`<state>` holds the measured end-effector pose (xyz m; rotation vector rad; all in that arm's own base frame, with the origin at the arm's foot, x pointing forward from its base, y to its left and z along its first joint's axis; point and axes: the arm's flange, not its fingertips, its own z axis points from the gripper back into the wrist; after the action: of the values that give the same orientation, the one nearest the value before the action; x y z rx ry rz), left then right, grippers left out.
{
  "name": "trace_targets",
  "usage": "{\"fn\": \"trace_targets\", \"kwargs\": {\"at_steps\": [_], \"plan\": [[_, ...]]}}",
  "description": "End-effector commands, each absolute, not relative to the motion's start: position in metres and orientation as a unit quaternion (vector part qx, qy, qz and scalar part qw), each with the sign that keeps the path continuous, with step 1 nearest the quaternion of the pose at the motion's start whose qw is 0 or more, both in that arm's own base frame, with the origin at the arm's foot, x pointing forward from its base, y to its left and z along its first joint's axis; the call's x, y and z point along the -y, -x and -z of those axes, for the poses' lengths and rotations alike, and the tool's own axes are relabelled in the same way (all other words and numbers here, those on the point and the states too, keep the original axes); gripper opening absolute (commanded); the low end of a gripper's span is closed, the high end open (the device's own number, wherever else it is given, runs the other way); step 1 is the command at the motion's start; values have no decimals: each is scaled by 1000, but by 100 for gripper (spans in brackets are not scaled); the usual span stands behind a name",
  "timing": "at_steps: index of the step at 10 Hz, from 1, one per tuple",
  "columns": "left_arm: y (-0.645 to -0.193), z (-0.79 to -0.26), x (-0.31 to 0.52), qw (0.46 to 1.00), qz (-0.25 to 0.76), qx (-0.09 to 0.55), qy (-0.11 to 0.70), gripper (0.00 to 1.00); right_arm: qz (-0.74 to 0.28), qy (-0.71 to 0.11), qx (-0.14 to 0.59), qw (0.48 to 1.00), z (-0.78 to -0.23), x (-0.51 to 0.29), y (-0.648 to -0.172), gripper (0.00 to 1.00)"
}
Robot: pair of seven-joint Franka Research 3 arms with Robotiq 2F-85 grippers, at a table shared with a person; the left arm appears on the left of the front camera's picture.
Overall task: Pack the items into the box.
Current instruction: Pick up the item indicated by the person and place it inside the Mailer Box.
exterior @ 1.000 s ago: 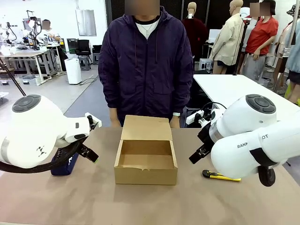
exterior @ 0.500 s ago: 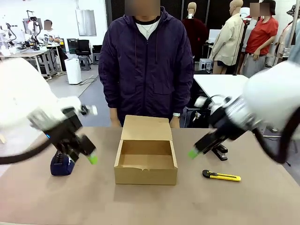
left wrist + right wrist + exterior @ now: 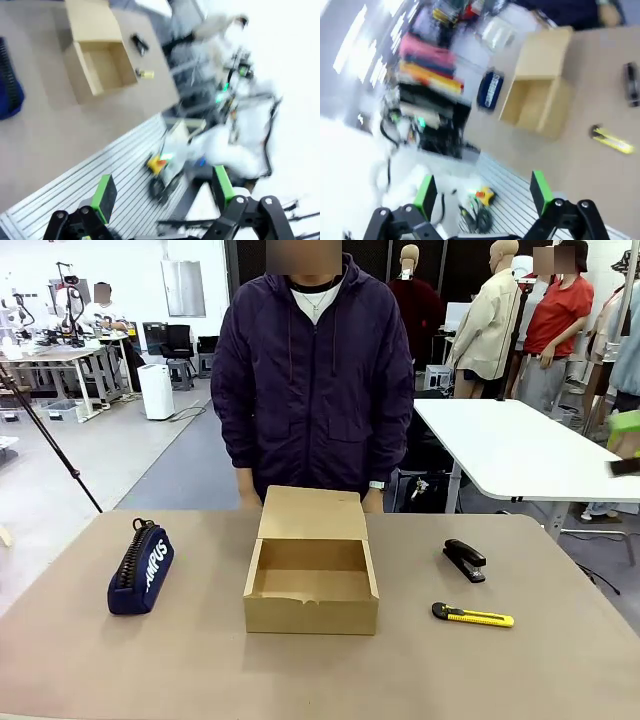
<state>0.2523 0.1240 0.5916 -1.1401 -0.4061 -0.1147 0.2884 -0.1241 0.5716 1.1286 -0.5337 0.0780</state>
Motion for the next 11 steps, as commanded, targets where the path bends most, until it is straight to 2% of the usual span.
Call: {"fn": "trace_targets", "kwargs": {"at_steps": [1, 3, 5, 11], "plan": [[-246, -538, -180, 750, -70, 255, 606, 100, 106, -555, 287, 773, -528, 170, -290, 100], [-209, -496, -231, 701, -158, 286, 634, 100, 185, -562, 285, 754, -490, 212, -278, 100], [-191, -456, -257, 669, -222, 296, 645, 100, 231, -575, 286, 731, -454, 231, -271, 100], [-181, -460, -263, 683, -224, 288, 633, 100, 236, -563, 270, 745, -456, 239, -264, 100]]}}
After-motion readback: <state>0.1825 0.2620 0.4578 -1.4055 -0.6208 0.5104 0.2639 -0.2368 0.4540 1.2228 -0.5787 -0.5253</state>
